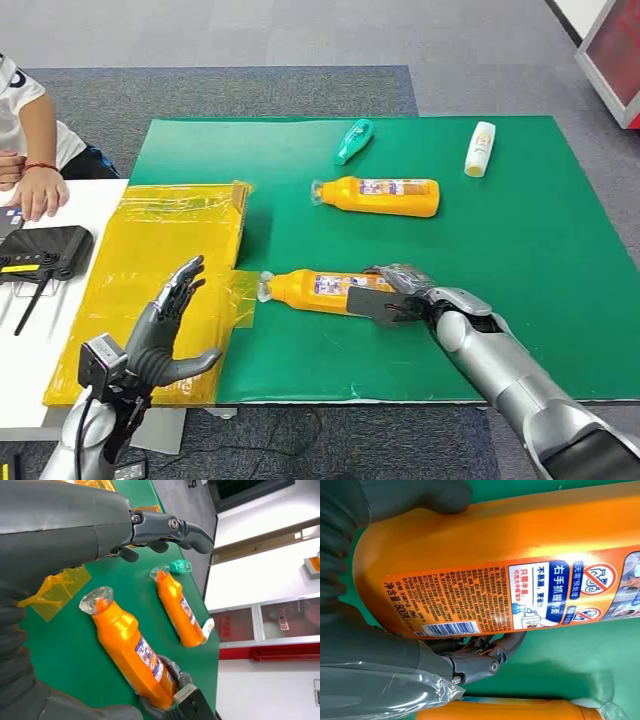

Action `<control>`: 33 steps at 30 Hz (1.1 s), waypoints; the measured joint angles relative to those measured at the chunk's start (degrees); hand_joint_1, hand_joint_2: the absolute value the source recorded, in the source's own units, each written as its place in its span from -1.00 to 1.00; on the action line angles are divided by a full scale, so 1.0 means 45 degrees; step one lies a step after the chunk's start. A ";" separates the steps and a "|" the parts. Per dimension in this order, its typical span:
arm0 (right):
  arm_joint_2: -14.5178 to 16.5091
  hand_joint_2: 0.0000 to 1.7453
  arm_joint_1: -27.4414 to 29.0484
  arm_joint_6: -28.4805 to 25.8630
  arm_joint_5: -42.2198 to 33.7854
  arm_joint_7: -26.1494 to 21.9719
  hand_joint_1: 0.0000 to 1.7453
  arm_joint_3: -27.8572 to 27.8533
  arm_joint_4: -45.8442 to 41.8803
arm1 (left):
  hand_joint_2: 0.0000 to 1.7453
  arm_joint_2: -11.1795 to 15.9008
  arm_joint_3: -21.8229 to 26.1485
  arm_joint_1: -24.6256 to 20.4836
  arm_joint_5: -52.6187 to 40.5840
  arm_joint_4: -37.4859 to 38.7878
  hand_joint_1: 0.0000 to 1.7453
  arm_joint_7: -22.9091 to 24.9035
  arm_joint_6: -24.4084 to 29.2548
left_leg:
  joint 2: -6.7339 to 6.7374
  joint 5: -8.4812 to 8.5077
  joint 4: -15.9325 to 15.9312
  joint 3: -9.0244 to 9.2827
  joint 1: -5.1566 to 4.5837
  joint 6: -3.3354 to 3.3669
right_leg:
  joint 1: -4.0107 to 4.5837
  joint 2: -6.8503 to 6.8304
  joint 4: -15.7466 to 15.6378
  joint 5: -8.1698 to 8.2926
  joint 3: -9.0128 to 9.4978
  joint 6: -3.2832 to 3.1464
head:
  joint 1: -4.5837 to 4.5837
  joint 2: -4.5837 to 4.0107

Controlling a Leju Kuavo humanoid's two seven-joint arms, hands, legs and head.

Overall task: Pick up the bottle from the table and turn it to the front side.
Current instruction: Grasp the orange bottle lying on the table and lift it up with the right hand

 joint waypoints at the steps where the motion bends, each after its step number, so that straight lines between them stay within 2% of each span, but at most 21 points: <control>1: -0.0016 1.00 0.0047 -0.0040 -0.0135 -0.0103 1.00 -0.0005 -0.0002 | 1.00 0.0000 0.0000 -0.0011 0.0005 0.0012 -1.00 0.0000 0.0000 | 0.0000 0.0000 0.0000 0.0000 0.0000 0.0000 | 0.0000 0.0000 0.0000 0.0000 0.0000 0.0000 | 0.0000 0.0000; 6: -0.0205 1.00 0.0675 -0.0336 -0.1439 -0.1158 1.00 -0.0310 -0.0190 | 1.00 0.0009 0.0000 -0.0087 0.0102 0.0103 -1.00 -0.0013 -0.0024 | -0.0003 -0.0001 0.0000 -0.0004 0.0000 0.0001 | 0.0000 -0.0002 0.0000 -0.0003 0.0000 0.0003 | -0.0001 0.0001; 11: -0.0349 1.00 0.1971 -0.0367 -0.3230 -0.2652 1.00 -0.1294 -0.0796 | 1.00 0.0096 -0.0004 -0.0114 0.0252 0.0220 -1.00 -0.0108 -0.0129 | -0.0008 -0.0005 0.0000 -0.0023 0.0000 0.0005 | 0.0000 -0.0008 0.0001 -0.0007 -0.0008 0.0007 | 0.0000 0.0000; 14: -0.0256 1.00 0.2805 0.0149 -0.4761 -0.3731 1.00 -0.2155 -0.1364 | 1.00 0.0124 -0.0011 -0.0149 0.0352 0.0304 -1.00 -0.0125 -0.0146 | -0.0011 -0.0013 0.0000 -0.0034 0.0001 0.0015 | 0.0000 -0.0017 0.0002 -0.0015 -0.0011 0.0014 | 0.0002 0.0000; 17: 0.0131 1.00 0.3621 0.0923 -0.6310 -0.4436 1.00 -0.3180 -0.2108 | 1.00 0.0148 -0.0039 -0.0201 0.0419 0.0394 -1.00 -0.0131 -0.0138 | -0.0011 -0.0019 0.0000 -0.0034 0.0002 0.0015 | 0.0000 -0.0019 0.0004 -0.0021 -0.0012 0.0013 | 0.0000 0.0000; 20: 0.0687 1.00 0.4184 0.1304 -0.7206 -0.4437 1.00 -0.4079 -0.2778 | 1.00 0.0149 -0.0084 -0.0220 0.0447 0.0448 -1.00 -0.0129 -0.0095 | -0.0010 -0.0021 0.0000 -0.0031 0.0002 0.0013 | 0.0001 -0.0019 0.0004 -0.0026 -0.0012 0.0011 | -0.0001 0.0000; 24: 0.1171 1.00 0.4556 0.1379 -0.7447 -0.4263 1.00 -0.4792 -0.3241 | 1.00 0.0153 -0.0103 -0.0213 0.0452 0.0463 -1.00 -0.0119 -0.0018 | -0.0011 -0.0019 0.0000 -0.0033 0.0001 0.0015 | -0.0001 -0.0020 0.0003 -0.0024 -0.0011 0.0014 | 0.0000 0.0000; 33: 0.1575 1.00 0.4785 0.1383 -0.7475 -0.4090 1.00 -0.5384 -0.3549 | 1.00 0.0160 -0.0107 -0.0211 0.0452 0.0468 -1.00 -0.0112 0.0028 | -0.0010 -0.0012 0.0000 -0.0033 0.0001 0.0014 | -0.0001 -0.0019 0.0003 -0.0020 -0.0016 0.0015 | -0.0001 0.0000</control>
